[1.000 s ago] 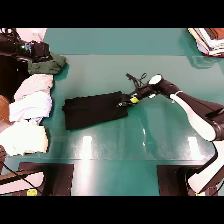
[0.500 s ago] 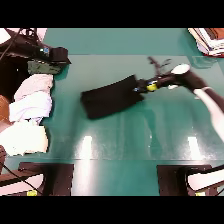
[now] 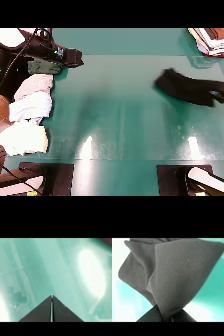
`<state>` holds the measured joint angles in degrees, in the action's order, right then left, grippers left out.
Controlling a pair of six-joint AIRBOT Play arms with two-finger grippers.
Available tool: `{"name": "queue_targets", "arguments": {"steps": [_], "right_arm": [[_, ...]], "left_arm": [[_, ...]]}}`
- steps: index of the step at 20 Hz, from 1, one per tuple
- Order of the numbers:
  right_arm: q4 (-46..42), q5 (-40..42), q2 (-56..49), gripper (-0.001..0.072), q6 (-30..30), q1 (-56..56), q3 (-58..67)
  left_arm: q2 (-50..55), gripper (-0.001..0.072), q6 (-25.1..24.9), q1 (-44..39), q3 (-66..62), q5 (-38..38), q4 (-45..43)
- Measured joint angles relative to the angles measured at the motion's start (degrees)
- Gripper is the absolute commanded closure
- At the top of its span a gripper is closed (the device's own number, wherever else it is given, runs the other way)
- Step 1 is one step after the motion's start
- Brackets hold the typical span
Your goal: Fold the shirts.
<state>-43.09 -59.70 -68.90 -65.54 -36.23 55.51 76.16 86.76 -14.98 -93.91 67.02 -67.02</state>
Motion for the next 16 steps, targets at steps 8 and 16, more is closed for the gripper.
{"name": "queue_targets", "arguments": {"steps": [8,16], "right_arm": [[-3.78,0.20,3.13,0.0426,-0.02,-20.31,-6.73],[-21.53,-3.58,5.29,0.0087,-1.03,-22.71,-2.08]], "left_arm": [[-0.02,0.0682,0.20,-0.39,0.02,-1.60,0.00],[0.00,0.0682,0.24,-0.37,0.02,-0.81,0.00]]}}
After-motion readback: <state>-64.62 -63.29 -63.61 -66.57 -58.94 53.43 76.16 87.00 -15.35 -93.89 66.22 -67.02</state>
